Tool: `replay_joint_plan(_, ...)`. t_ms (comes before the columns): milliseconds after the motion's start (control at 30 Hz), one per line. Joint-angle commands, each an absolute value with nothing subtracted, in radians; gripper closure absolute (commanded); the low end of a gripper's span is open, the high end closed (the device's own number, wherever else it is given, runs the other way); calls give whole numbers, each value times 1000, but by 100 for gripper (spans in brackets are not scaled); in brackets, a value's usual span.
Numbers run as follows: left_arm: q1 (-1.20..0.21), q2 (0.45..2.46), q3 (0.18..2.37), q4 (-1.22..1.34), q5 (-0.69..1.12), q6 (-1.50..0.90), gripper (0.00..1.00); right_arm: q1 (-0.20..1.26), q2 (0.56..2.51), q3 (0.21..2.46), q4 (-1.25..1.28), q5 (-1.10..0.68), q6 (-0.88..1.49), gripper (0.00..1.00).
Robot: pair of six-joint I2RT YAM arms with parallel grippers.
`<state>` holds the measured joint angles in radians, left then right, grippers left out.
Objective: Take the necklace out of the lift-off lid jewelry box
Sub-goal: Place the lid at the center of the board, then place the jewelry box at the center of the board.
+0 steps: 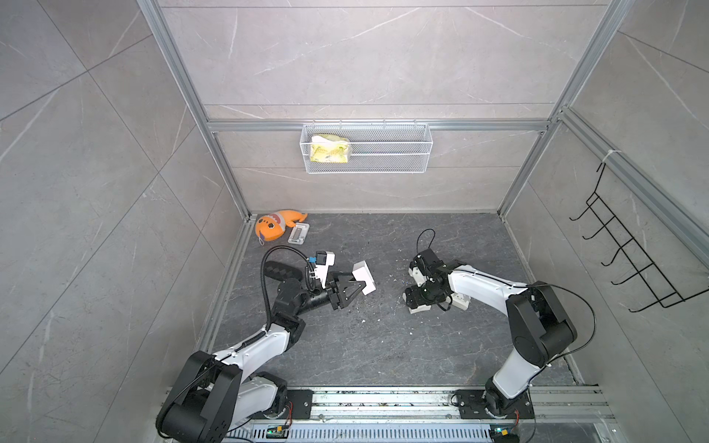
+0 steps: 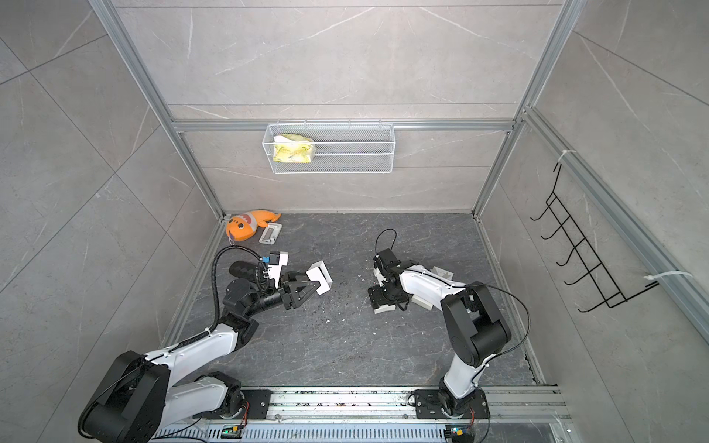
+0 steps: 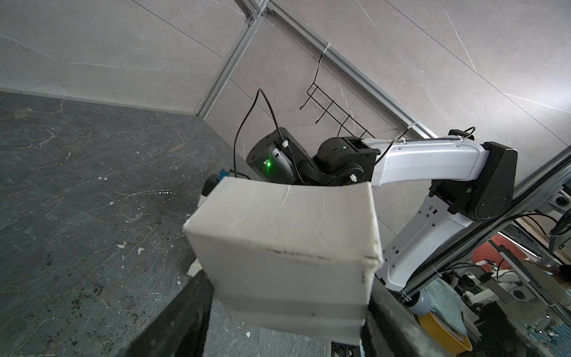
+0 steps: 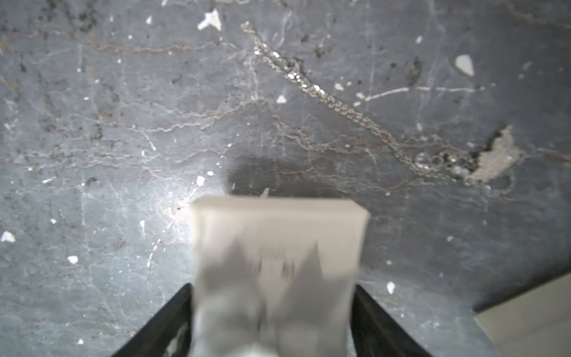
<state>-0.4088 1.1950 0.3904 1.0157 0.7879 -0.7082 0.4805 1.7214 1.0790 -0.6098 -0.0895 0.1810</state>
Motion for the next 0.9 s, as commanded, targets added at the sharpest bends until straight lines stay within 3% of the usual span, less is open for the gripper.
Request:
replay_joint_plan(0, -405, 1198, 417, 1085, 806, -715, 41, 486, 1689, 1096, -648, -85, 159, 17)
replay_joint_plan(133, -405, 1202, 424, 1090, 825, -718, 41, 486, 1636, 1130, -667, -172, 123, 17)
replay_joint_plan(233, -404, 1212, 430, 1113, 861, -726, 40, 486, 1556, 1117, -557, -481, 86, 23)
replay_joint_plan(300, -404, 1221, 436, 1133, 889, -736, 40, 486, 1517, 1119, -457, -673, 117, 34)
replay_joint_plan(400, -405, 1229, 442, 1172, 926, -756, 40, 491, 1485, 1141, -345, -825, 179, 41)
replay_joint_plan(867, -408, 1229, 456, 1196, 988, -759, 40, 551, 1500, 1183, -65, -977, 344, 55)
